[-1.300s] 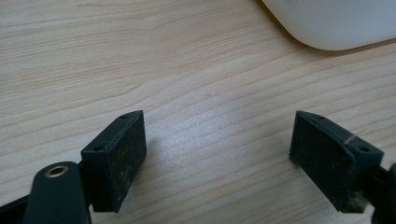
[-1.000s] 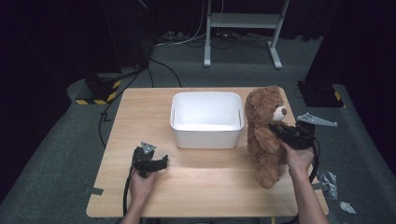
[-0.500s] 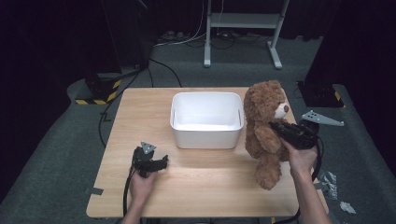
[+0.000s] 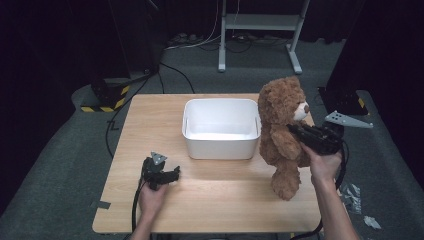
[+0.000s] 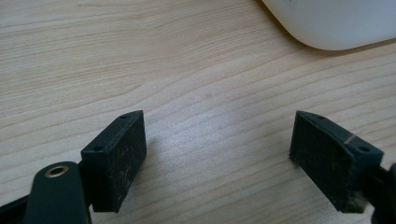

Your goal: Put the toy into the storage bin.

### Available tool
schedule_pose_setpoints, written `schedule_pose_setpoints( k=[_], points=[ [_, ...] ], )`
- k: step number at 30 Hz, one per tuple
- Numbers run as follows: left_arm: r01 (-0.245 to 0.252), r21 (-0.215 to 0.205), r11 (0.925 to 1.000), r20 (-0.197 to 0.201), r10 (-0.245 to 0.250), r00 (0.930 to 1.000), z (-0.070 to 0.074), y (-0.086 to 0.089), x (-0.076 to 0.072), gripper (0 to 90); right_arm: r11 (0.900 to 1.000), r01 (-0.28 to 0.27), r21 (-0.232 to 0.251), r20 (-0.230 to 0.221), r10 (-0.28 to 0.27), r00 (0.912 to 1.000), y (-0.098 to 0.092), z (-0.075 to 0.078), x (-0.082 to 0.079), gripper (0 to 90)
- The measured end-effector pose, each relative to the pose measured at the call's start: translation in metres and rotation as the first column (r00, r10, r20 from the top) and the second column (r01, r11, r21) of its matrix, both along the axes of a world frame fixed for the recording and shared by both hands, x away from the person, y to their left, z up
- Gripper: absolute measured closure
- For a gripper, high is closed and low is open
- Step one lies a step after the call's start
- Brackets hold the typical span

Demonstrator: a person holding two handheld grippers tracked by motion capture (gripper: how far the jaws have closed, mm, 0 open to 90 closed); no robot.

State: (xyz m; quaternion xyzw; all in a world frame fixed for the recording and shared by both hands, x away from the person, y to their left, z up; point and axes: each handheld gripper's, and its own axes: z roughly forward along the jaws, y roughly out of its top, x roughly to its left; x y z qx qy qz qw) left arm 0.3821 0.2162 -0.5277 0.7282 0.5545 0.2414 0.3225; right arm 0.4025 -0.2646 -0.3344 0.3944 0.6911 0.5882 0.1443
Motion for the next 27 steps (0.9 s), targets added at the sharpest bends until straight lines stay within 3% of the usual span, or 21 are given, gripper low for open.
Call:
schedule_pose_setpoints(
  k=[17,27],
  points=[
    [0.004,0.005,1.0,-0.005,-0.004,1.0,0.0,0.0,0.0,18.6,1.0,-0.023,0.012,0.04,0.023,0.9989,0.016,0.037,0.008,79.6],
    [0.002,0.004,1.0,-0.003,-0.002,1.0,0.0,0.0,0.0,18.6,0.999,-0.043,0.011,0.036,0.043,0.9984,0.036,0.046,0.021,79.0]
  ],
)
